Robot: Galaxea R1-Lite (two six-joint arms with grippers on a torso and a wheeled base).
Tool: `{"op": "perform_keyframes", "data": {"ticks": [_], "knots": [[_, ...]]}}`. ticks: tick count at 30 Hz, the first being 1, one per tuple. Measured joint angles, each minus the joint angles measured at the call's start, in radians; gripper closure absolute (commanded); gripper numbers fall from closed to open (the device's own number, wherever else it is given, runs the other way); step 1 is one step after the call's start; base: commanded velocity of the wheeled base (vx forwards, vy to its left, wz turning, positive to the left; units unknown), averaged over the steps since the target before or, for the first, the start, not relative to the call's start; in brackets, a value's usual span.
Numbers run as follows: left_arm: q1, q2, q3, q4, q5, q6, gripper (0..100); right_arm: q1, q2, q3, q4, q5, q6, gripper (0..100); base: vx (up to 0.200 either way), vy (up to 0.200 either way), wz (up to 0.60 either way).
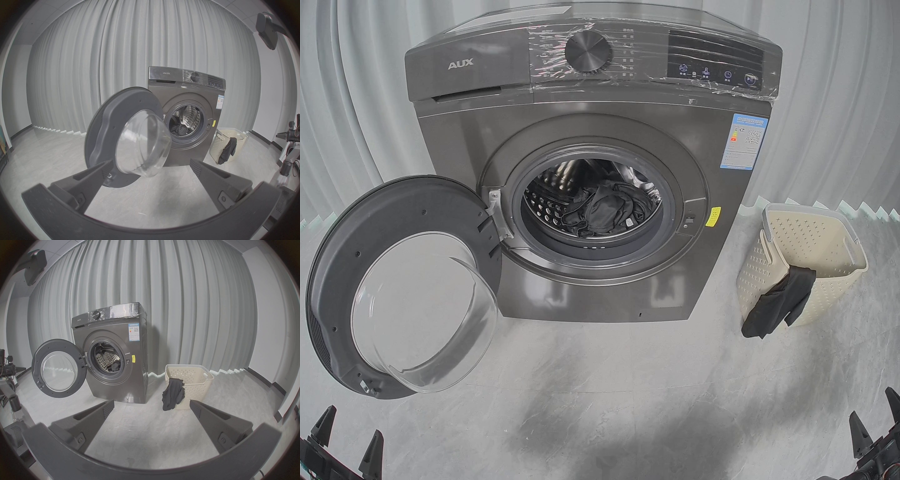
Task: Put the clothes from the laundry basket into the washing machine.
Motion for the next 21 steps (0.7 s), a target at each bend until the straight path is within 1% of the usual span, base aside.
{"op": "perform_keyframes", "data": {"ticks": [8,21], "knots": [[0.0,0.0,0.0,-0.001,0.0,0.0,0,0.0,0.001,0.0,0.0,0.0,0.0,0,0.0,-0.2,0.0],[0.0,0.001,0.0,-0.002,0.0,0.007,0,0.0,0.001,0.0,0.0,0.0,0.0,0,0.0,-0.2,0.0]]}}
